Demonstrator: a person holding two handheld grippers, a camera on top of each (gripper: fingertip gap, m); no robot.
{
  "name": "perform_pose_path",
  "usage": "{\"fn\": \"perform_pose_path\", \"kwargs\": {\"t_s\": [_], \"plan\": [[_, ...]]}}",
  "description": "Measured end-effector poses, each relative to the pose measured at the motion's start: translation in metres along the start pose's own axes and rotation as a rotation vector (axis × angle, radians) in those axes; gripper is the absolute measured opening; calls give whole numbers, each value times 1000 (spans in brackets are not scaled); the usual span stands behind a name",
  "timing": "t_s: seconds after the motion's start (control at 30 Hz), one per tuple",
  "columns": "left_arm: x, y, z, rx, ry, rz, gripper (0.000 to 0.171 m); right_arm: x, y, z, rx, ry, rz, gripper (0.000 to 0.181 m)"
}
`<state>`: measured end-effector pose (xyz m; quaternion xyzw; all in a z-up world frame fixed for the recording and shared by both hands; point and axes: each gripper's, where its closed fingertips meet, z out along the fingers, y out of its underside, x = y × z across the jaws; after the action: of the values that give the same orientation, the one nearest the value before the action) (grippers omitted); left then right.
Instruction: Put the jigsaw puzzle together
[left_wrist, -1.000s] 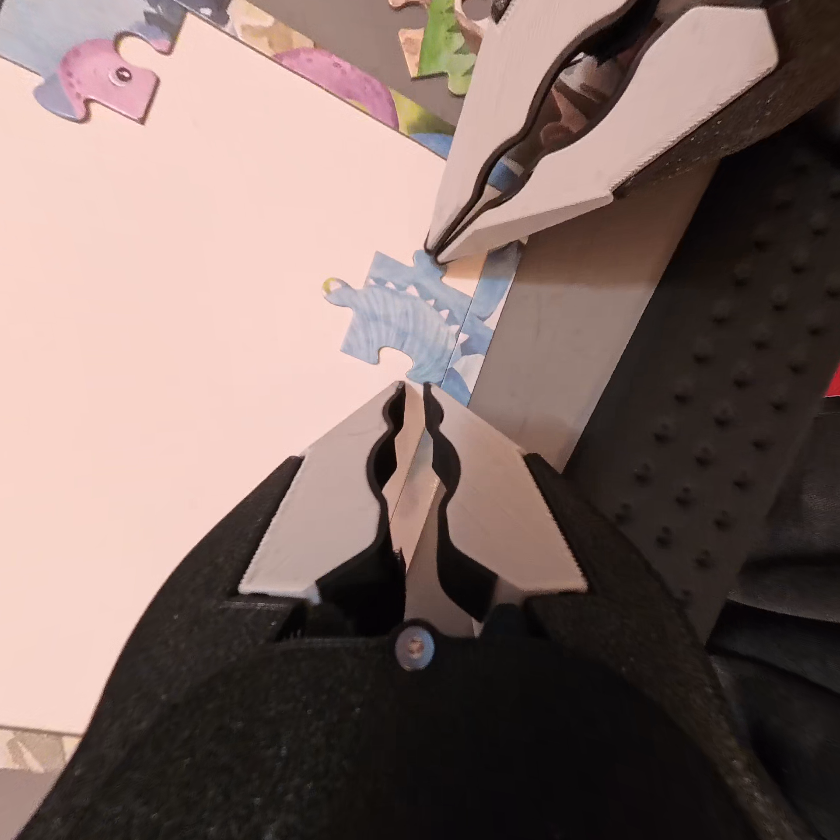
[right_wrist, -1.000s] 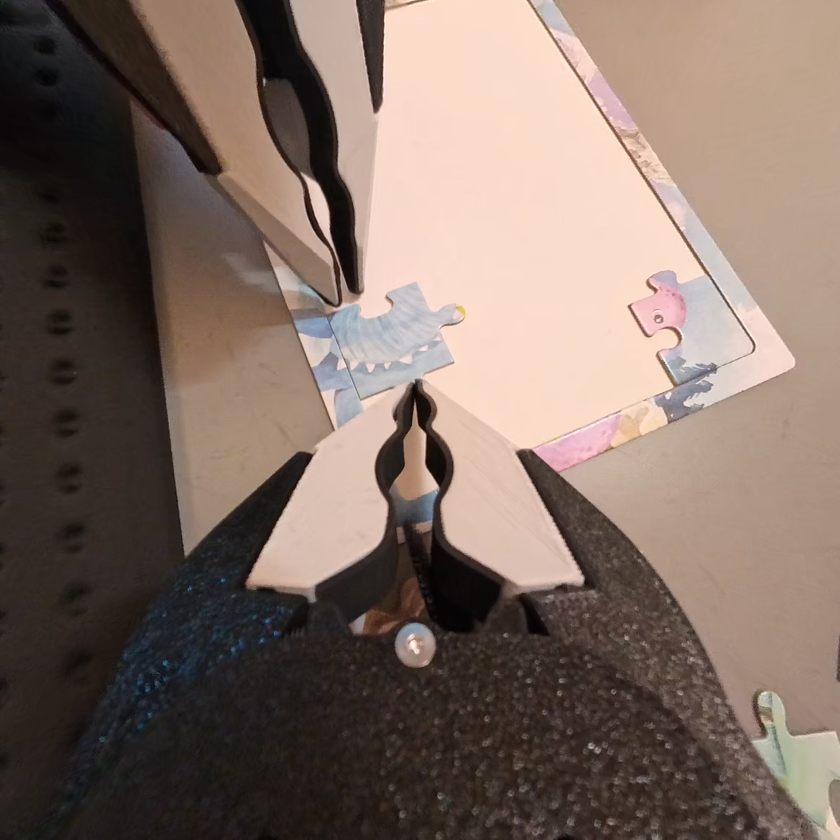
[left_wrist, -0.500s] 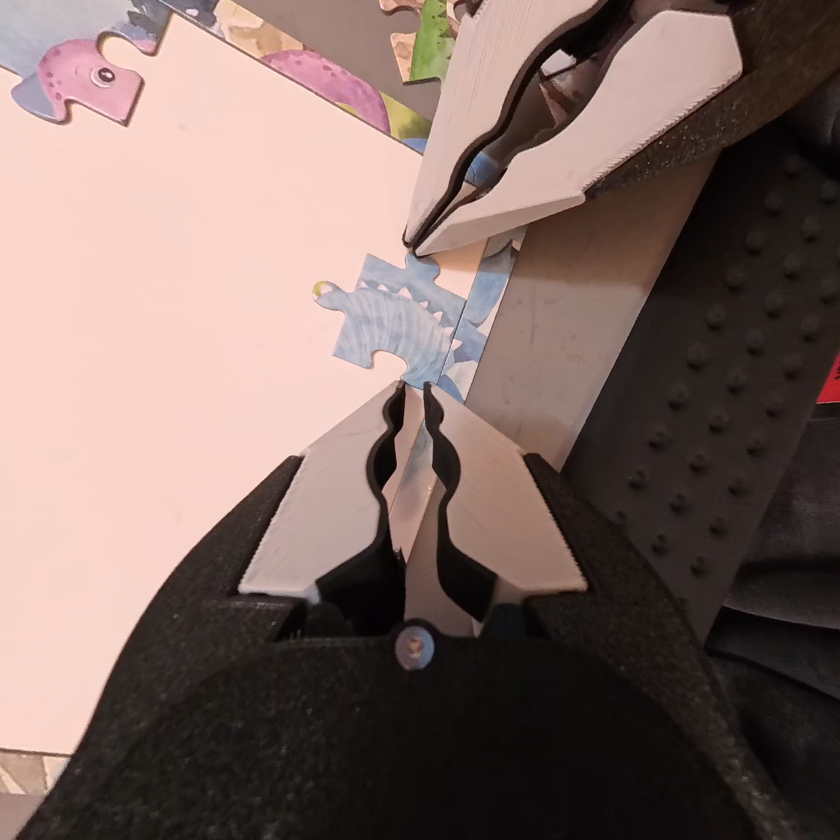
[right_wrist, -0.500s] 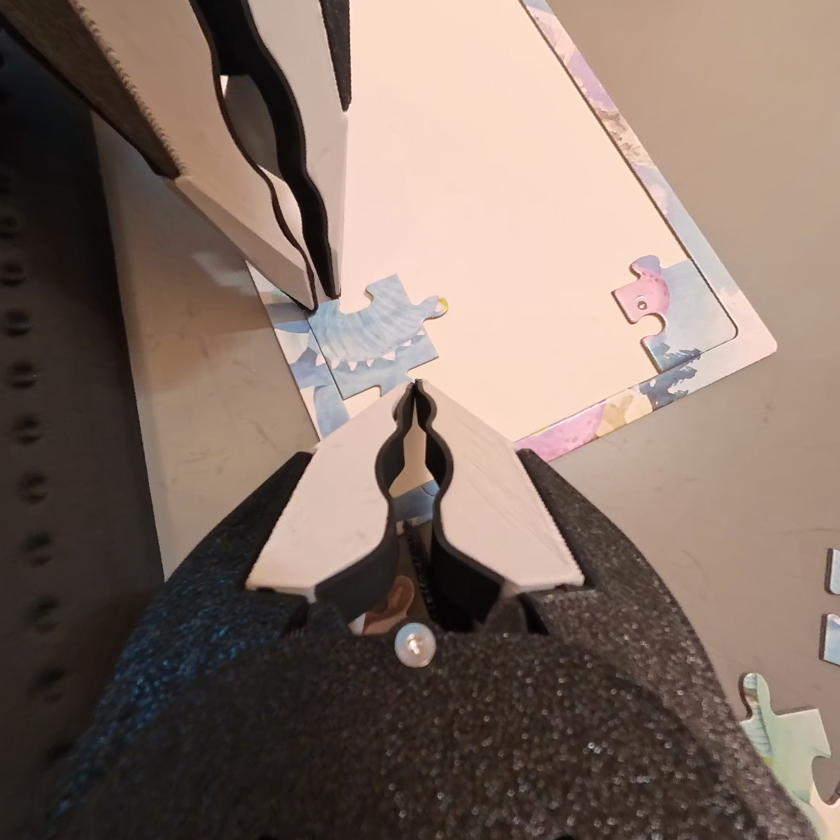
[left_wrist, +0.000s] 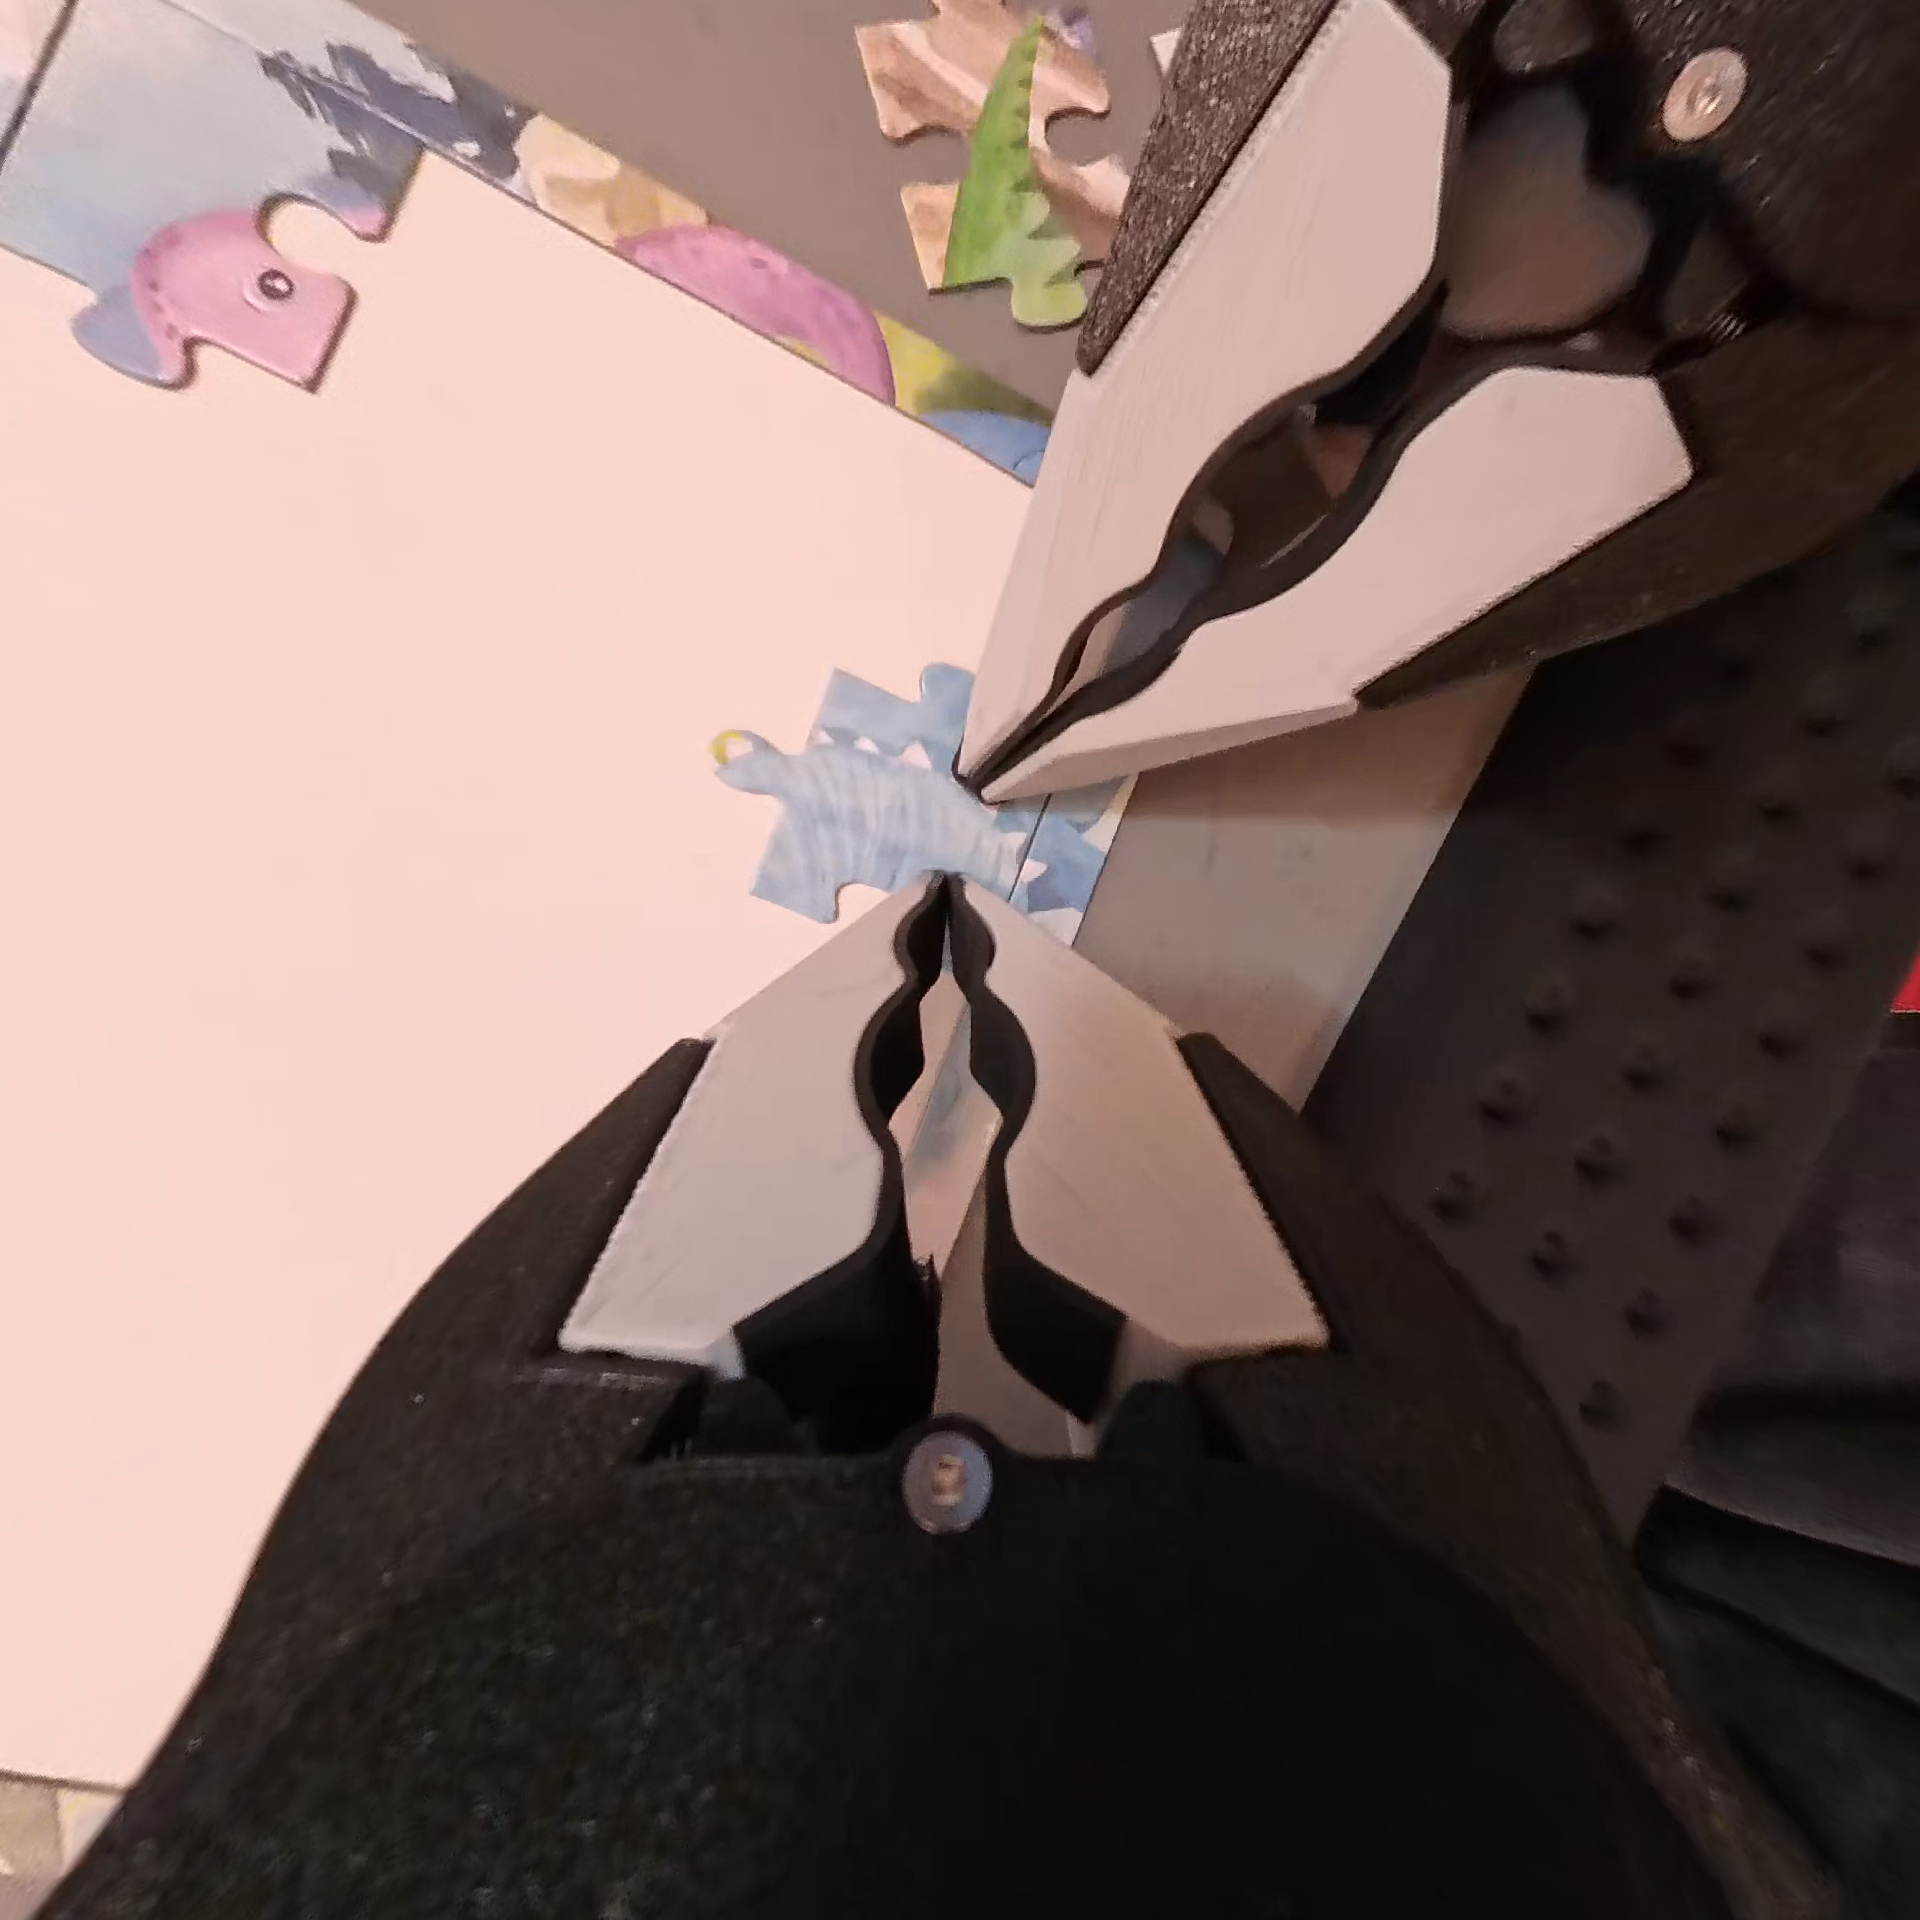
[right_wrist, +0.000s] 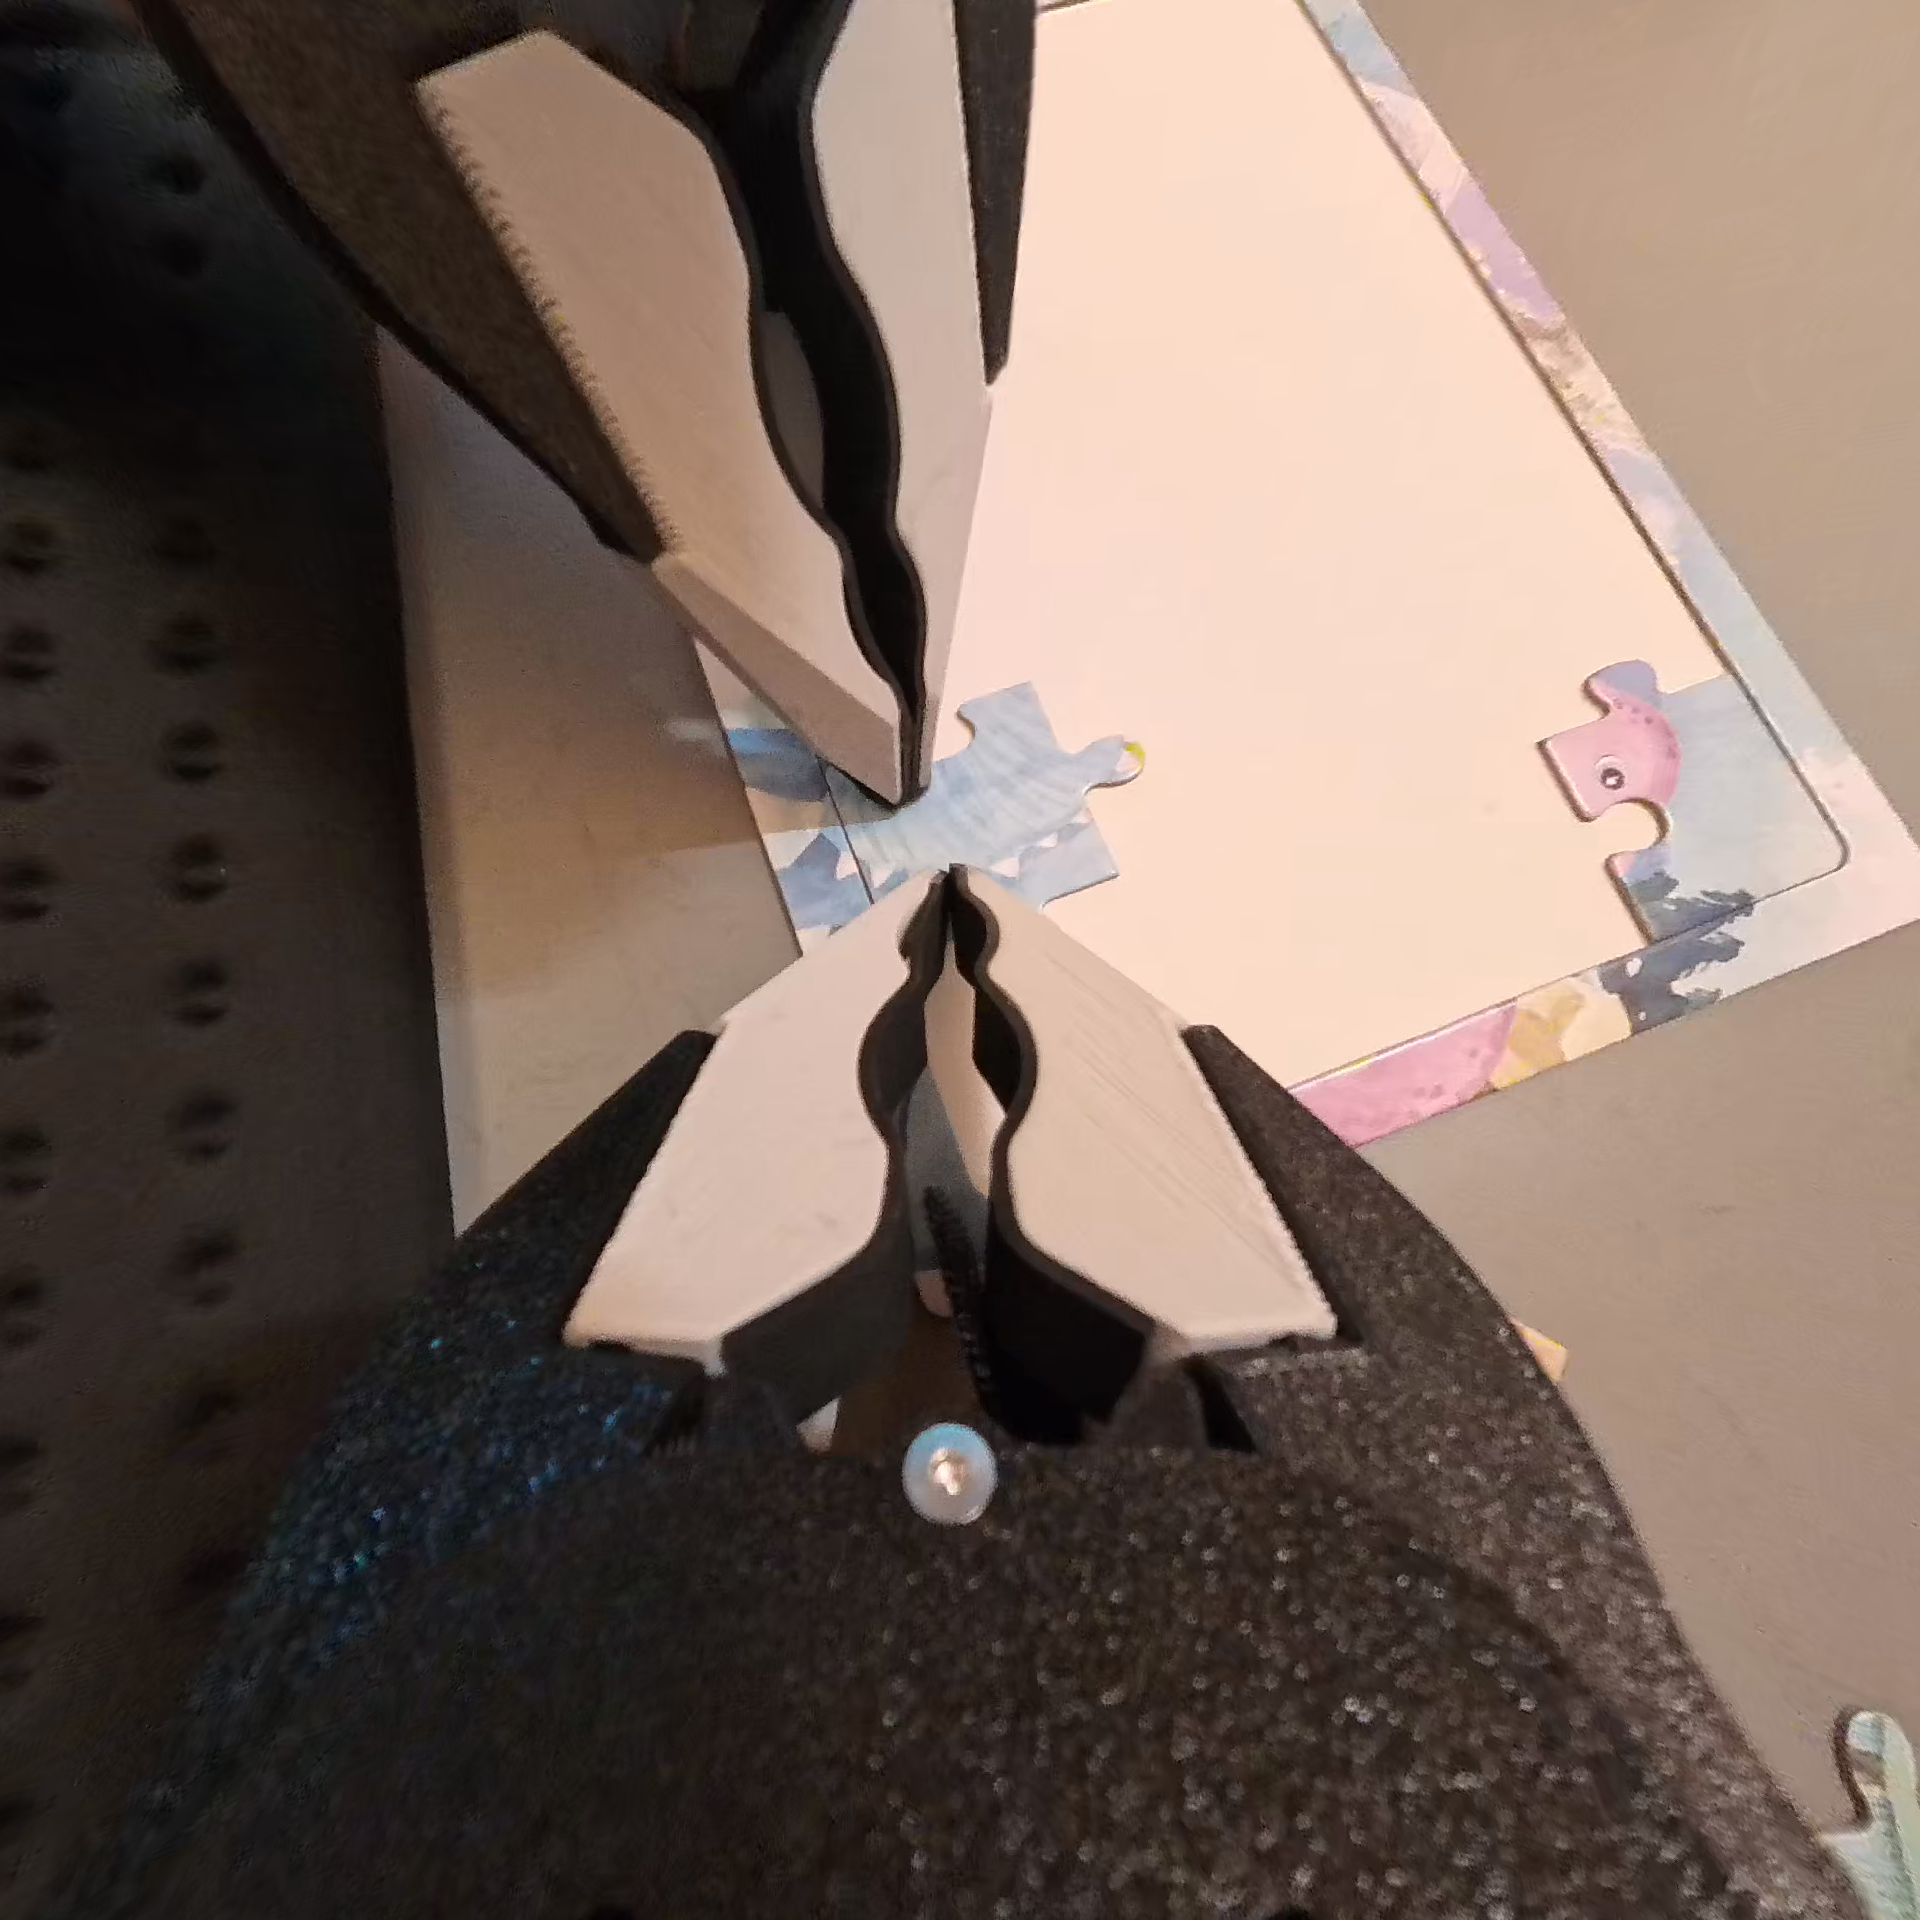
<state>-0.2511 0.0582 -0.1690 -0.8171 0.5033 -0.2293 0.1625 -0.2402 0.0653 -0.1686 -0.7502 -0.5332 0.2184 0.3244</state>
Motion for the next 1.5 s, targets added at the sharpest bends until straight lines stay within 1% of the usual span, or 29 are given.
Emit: {"fn": "perform_pose_path", "kwargs": {"t_s": [0.17, 0.23, 0.3, 0.33, 0.37, 0.4, 0.43, 0.53, 0.57, 0.67, 0.7, 0.77, 0.83, 0.93, 0.97, 1.0, 1.03, 1.1, 1.2, 1.3, 1.37, 1.47, 1.5], "plan": [[0, 1, 0, 8, -40, 14, 0, 0, 0, 0, -5, -13, 16, 0], [0, 1, 0, 7, -49, 21, 0, 7, -1, -8, -6, 19, 23, 0], [0, 1, 0, 1, -62, 37, 0, 22, -18, -35, 134, 64, 71, 0], [0, 0, 0, -3, -72, 51, 0, 32, -22, -53, 199, 75, 138, 0], [0, -1, 0, -2, -80, 62, 0, 40, -20, -68, 232, 73, 216, 0], [0, -3, -1, 11, -83, 63, 1, 46, -11, -82, 240, 69, 286, 0], [2, -5, -1, 30, -74, 60, 10, 51, 3, -94, 231, 80, 332, 0], [14, -8, -4, 71, -5, 84, 48, 61, 58, -131, 129, 215, 365, 0], [14, -9, -5, 90, -17, 115, 53, 61, 74, -145, 109, 247, 380, 0], [7, -10, -6, 127, -84, 247, 66, 51, 115, -181, 96, 302, 470, 0], [3, -10, -6, 134, -106, 279, 67, 48, 126, -191, 99, 314, 507, 0], [-1, -8, -5, 122, -98, 296, 66, 39, 145, -207, 102, 332, 570, 0], [-2, -6, -4, 110, -69, 275, 65, 34, 159, -219, 104, 367, 607, 0], [0, -14, -10, 148, -61, 262, 51, 25, 166, -224, 92, 382, 621, 0], [4, -20, -12, 173, -58, 255, 45, 21, 165, -221, 86, 373, 607, 2], [9, -25, -14, 199, -49, 241, 44, 17, 164, -216, 73, 357, 585, 3], [17, -29, -15, 218, -29, 223, 44, 13, 163, -209, 53, 335, 559, 6], [33, -34, -12, 230, -3, 181, 46, 6, 162, -195, -8, 303, 509, 20], [43, -27, -3, 181, -47, 118, 46, 4, 163, -183, -92, 285, 439, 30], [50, -19, 3, 164, -104, 61, 46, 16, 164, -185, -116, 327, 389, 31], [56, -15, 4, 157, -116, 33, 46, 30, 170, -191, -128, 357, 391, 32], [72, -9, 8, 156, -34, -6, 45, 55, 175, -197, -126, 396, 408, 35], [71, -9, 9, 161, -34, -20, 45, 64, 175, -198, -117, 412, 407, 36]]}}
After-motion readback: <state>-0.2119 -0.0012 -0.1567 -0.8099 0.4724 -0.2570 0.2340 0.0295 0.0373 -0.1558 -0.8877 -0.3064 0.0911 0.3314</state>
